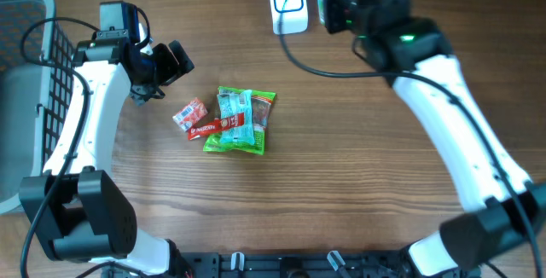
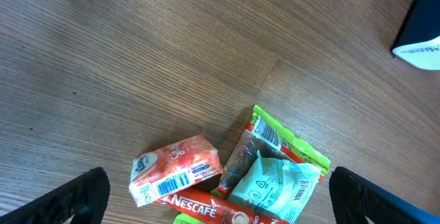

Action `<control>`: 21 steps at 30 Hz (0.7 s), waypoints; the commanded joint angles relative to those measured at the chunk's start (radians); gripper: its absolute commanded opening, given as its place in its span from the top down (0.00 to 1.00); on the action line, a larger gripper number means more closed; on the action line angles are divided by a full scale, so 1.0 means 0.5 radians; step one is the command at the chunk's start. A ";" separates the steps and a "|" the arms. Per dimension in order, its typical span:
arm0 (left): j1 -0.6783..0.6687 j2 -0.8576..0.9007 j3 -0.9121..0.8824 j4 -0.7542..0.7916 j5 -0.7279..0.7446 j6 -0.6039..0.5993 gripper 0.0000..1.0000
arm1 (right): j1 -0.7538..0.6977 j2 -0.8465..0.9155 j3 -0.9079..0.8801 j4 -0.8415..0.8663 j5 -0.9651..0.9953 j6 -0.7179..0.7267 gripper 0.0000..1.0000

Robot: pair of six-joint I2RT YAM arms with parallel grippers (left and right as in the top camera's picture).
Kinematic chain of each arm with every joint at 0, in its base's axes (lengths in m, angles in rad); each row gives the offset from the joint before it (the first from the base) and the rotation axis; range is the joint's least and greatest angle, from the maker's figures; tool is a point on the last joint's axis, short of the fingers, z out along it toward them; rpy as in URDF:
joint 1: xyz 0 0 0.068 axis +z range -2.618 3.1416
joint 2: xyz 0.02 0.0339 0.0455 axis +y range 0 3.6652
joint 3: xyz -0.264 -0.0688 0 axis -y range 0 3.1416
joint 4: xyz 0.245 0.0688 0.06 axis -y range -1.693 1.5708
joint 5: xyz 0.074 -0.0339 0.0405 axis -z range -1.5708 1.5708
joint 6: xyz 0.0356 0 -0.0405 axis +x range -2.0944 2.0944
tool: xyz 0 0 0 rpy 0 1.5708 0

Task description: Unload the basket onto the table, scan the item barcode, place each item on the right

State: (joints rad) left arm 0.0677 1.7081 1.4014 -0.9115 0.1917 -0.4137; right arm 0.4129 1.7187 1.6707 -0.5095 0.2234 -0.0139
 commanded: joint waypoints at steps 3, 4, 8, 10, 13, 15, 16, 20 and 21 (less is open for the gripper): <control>0.004 0.002 0.000 0.005 -0.005 -0.012 0.00 | 0.236 0.486 0.009 0.610 0.877 -0.572 0.46; 0.004 0.002 0.000 0.005 -0.005 -0.012 0.00 | 0.268 0.590 0.009 0.800 1.005 -0.725 0.45; 0.004 0.002 0.000 0.005 -0.005 -0.012 0.00 | 0.311 0.906 0.009 1.419 1.250 -1.307 0.45; 0.004 0.002 0.000 0.005 -0.005 -0.012 0.00 | 0.311 1.025 0.009 1.615 1.305 -1.441 0.45; 0.004 0.002 0.000 0.005 -0.005 -0.012 0.00 | 0.311 1.044 0.009 1.603 1.286 -1.377 0.49; 0.004 0.002 0.000 0.005 -0.005 -0.012 0.00 | 0.311 1.044 0.009 1.600 1.270 -1.379 0.49; 0.004 0.002 0.000 0.005 -0.005 -0.012 0.00 | 0.311 1.044 0.009 1.585 1.243 -1.376 0.49; 0.004 0.002 0.000 0.005 -0.005 -0.012 0.00 | 0.311 1.043 0.010 1.510 1.202 -1.159 0.47; 0.004 0.002 0.000 0.005 -0.005 -0.012 0.00 | 0.311 1.032 0.010 1.506 1.272 -1.100 0.48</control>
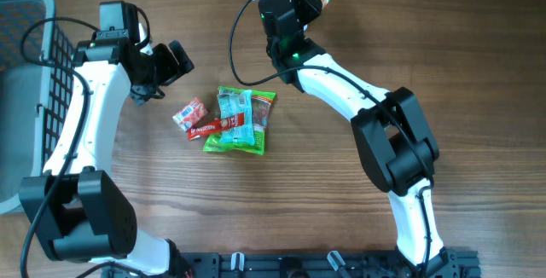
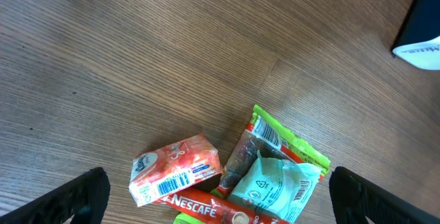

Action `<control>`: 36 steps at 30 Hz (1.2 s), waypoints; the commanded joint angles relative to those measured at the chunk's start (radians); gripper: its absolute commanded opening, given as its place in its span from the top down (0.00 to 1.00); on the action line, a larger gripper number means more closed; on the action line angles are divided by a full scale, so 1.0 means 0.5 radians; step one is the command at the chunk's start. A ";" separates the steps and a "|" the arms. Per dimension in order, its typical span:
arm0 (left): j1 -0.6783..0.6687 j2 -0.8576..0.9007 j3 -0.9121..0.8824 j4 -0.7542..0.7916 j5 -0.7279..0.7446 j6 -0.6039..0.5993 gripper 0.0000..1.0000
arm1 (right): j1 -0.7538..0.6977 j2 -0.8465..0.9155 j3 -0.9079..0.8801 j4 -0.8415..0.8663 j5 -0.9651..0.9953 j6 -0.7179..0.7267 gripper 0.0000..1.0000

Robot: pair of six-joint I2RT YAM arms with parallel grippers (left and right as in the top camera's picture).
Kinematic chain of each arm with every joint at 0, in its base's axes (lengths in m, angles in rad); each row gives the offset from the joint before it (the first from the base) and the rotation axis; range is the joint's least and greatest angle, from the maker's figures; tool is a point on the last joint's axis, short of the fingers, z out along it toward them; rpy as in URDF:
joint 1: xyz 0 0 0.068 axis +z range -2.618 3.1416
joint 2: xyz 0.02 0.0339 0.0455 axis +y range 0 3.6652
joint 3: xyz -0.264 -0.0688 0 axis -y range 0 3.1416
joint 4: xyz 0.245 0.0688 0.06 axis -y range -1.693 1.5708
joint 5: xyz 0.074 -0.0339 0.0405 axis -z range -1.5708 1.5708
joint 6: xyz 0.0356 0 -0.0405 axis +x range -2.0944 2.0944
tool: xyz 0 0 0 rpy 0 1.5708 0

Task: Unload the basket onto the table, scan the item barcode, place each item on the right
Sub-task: 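Carry the cup noodles rightward and set it upright on the table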

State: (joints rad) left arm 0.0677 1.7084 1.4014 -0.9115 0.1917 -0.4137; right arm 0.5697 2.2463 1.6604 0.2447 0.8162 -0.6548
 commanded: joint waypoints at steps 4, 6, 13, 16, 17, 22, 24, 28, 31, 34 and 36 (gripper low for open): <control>0.004 0.001 0.000 0.005 -0.005 -0.013 0.00 | -0.003 -0.229 0.031 -0.056 0.129 0.313 0.49; 0.004 0.001 0.000 0.005 -0.005 -0.012 0.00 | -0.003 -0.401 0.031 -0.187 -0.031 0.340 0.49; 0.004 0.001 0.000 0.005 -0.005 -0.012 0.00 | -0.126 -0.984 0.031 -1.123 -0.785 0.918 0.48; 0.004 0.001 0.000 0.005 -0.005 -0.012 0.00 | -0.256 -1.118 0.031 -1.490 -1.247 1.202 0.48; 0.004 0.001 0.000 0.005 -0.005 -0.012 0.00 | -0.297 -1.147 0.031 -1.588 -1.288 1.296 0.48; 0.004 0.001 0.000 0.005 -0.005 -0.012 0.00 | -0.526 -1.186 0.031 -1.846 -1.698 1.310 0.50; 0.004 0.001 0.000 0.005 -0.005 -0.012 0.00 | -0.581 -1.183 0.031 -1.934 -1.808 1.320 0.50; 0.004 0.001 0.000 0.005 -0.005 -0.012 0.00 | -0.695 -1.183 0.030 -2.205 -1.806 1.321 0.49; 0.004 0.001 0.000 0.005 -0.005 -0.012 0.00 | -0.816 -1.170 -0.005 -2.511 -1.701 1.310 0.49; 0.004 0.001 0.000 0.005 -0.005 -0.012 0.00 | -0.919 -1.164 -0.192 -2.547 -1.679 1.310 0.51; 0.004 0.001 0.000 0.005 -0.005 -0.012 0.00 | -0.977 -1.164 -0.361 -2.472 -1.678 1.308 0.51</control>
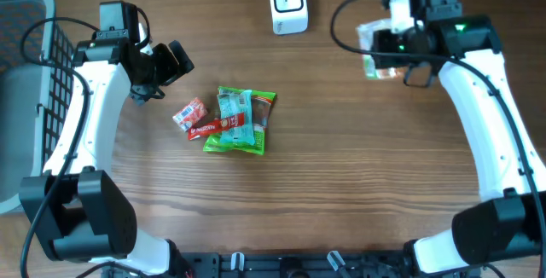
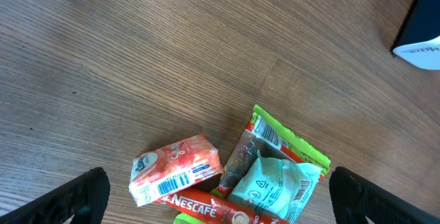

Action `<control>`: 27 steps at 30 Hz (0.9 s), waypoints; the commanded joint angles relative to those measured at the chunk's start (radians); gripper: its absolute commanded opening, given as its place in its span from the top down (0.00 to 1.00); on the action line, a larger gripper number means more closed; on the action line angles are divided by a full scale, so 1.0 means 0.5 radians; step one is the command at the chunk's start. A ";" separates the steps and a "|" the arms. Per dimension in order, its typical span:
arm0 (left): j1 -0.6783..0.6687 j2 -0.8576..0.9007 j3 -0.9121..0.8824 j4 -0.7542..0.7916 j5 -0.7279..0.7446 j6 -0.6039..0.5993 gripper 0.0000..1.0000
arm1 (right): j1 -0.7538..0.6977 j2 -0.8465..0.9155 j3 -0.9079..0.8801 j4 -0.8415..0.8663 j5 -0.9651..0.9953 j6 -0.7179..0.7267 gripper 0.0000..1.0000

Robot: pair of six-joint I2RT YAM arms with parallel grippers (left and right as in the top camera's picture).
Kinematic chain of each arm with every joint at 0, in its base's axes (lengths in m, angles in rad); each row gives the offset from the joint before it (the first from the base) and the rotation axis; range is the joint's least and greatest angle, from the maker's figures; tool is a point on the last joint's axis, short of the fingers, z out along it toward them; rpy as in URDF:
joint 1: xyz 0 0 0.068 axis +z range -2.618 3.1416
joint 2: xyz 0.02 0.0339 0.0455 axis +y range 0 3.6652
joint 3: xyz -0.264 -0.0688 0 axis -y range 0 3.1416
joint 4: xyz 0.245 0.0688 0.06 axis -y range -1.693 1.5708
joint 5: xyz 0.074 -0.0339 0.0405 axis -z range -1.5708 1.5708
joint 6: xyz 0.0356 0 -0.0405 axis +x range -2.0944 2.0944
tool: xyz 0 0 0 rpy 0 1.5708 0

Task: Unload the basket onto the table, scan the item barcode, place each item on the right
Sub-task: 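Carry the cup noodles rightward and set it upright on the table, then move the right gripper over the pile toward the mint-green snack pack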

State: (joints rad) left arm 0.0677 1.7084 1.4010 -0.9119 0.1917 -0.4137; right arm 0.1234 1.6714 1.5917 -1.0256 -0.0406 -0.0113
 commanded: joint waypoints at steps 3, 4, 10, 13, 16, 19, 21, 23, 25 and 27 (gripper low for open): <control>0.004 0.001 0.001 0.005 -0.005 -0.012 0.00 | -0.166 -0.012 -0.466 0.224 0.073 0.009 0.50; 0.004 0.001 0.001 0.005 -0.005 -0.012 0.00 | -0.186 -0.012 -0.520 0.273 0.127 0.008 0.50; 0.004 0.001 0.001 0.005 -0.005 -0.012 0.00 | -0.248 -0.002 -0.806 0.671 0.320 -0.069 0.50; 0.004 0.001 0.001 0.005 -0.005 -0.012 0.00 | -0.248 0.033 -0.905 0.774 0.321 -0.069 0.49; 0.004 0.001 0.001 0.005 -0.005 -0.012 0.00 | -0.248 0.069 -0.973 0.835 0.329 -0.076 0.28; 0.004 0.001 0.001 0.005 -0.005 -0.012 0.00 | -0.248 0.067 -0.965 0.821 0.330 -0.083 0.07; 0.004 0.001 0.001 0.005 -0.005 -0.012 0.00 | -0.248 0.024 -0.842 0.731 0.334 -0.080 0.04; 0.004 0.001 0.001 0.005 -0.005 -0.012 0.00 | -0.242 -0.027 -0.661 0.610 0.276 -0.076 0.03; 0.004 0.001 0.001 0.005 -0.005 -0.012 0.00 | -0.240 -0.078 -0.410 0.445 0.038 -0.075 0.03; 0.004 0.001 0.001 0.005 -0.005 -0.012 0.00 | -0.234 -0.107 -0.209 0.304 -0.317 -0.074 0.04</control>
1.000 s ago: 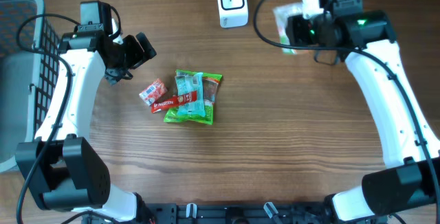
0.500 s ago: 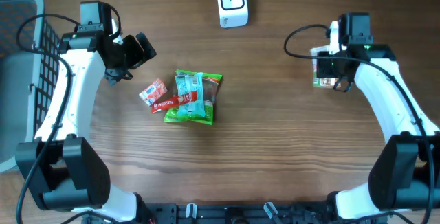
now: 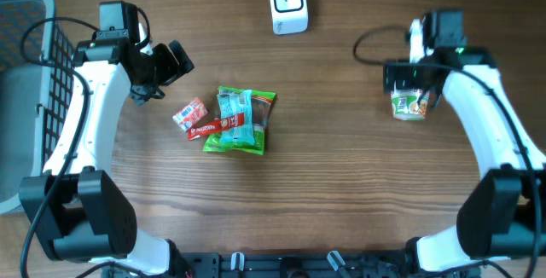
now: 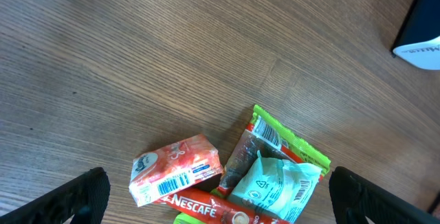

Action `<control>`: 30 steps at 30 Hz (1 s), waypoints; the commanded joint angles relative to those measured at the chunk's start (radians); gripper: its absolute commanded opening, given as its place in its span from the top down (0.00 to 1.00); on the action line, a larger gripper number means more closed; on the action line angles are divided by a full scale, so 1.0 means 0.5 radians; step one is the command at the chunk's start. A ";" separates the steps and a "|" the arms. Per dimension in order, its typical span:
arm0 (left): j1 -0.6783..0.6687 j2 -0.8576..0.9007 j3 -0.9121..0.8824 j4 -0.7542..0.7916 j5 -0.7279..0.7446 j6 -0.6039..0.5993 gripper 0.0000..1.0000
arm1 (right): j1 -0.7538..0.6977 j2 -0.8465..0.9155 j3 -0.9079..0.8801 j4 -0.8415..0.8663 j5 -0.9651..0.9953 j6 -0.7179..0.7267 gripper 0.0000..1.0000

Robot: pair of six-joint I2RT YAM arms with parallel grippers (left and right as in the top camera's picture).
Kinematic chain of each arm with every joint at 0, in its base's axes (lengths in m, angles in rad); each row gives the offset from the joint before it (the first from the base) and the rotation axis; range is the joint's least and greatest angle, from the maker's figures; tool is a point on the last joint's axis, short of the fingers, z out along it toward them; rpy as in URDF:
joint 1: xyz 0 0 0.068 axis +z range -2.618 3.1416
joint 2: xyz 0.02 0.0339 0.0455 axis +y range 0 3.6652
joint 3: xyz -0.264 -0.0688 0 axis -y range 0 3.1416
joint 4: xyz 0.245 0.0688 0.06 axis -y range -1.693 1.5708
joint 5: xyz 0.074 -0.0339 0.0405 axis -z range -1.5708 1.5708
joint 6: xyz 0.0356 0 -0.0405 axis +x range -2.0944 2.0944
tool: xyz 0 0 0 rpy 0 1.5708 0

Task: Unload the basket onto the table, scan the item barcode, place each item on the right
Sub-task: 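Move the right gripper over the pile toward the mint-green snack pack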

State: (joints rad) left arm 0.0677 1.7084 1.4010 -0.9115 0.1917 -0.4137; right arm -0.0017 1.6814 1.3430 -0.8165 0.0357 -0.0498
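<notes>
The white scanner (image 3: 287, 3) stands at the table's back edge. My right gripper (image 3: 411, 90) sits far to its right, shut on a green, white and orange snack packet (image 3: 409, 107) low over the table. My left gripper (image 3: 162, 63) hangs open above a small pile. In the pile are an orange box (image 4: 175, 169) with its barcode facing up, a red Nescafe stick (image 4: 220, 207), a teal pouch (image 4: 275, 186) and a green packet (image 4: 285, 148). In the left wrist view the left gripper (image 4: 220, 196) holds nothing, and its black fingers (image 4: 75, 196) frame the pile.
A grey wire basket (image 3: 26, 73) stands at the far left edge. A corner of the scanner (image 4: 419, 49) shows at the top right of the left wrist view. Cables trail from both arms near the back of the table.
My right gripper has moved with the snack packet from just right of the scanner, forward and further right, and lower toward the table. The left arm and the pile have not moved.
My right arm was at the back by the scanner. Then it held the snack packet beside the scanner. Later the packet was away to the scanner's right, and now it is down at the right side of the table. The left gripper stayed open over the pile throughout.
</notes>
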 commanded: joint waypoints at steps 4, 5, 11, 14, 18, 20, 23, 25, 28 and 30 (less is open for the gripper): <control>0.004 0.001 0.001 0.004 -0.005 -0.012 0.00 | 0.150 -0.128 0.320 -0.193 -1.072 0.095 0.15; 0.004 0.001 0.001 0.005 -0.005 -0.012 0.00 | 0.248 -0.122 0.282 -0.168 -1.147 0.160 0.17; 0.004 0.001 0.001 0.005 -0.005 -0.012 0.00 | 0.906 0.016 0.117 0.140 -1.115 0.372 0.21; 0.004 0.001 0.001 0.005 -0.005 -0.012 0.00 | 1.333 0.220 0.104 0.322 -0.745 0.589 0.23; 0.004 0.001 0.001 0.005 -0.005 -0.012 0.00 | 1.669 0.442 0.104 0.457 -0.248 0.785 0.23; 0.004 0.001 0.001 0.005 -0.005 -0.012 0.00 | 1.734 0.498 0.104 0.480 -0.153 0.917 0.31; 0.004 0.001 0.001 0.005 -0.005 -0.012 0.00 | 1.742 0.525 0.103 0.495 -0.153 1.051 0.37; 0.004 0.001 0.001 0.005 -0.005 -0.012 0.00 | 1.743 0.526 0.103 0.564 -0.153 1.050 0.36; 0.004 0.001 0.001 0.005 -0.005 -0.012 0.00 | 1.743 0.554 0.103 0.643 -0.153 1.131 0.40; 0.004 0.001 0.001 0.005 -0.005 -0.012 0.00 | 1.743 0.600 0.103 0.649 -0.153 1.211 0.46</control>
State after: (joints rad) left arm 0.0677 1.7084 1.4010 -0.9119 0.1917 -0.4137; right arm 0.8700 1.9350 1.4048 -0.4995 -0.0658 0.4801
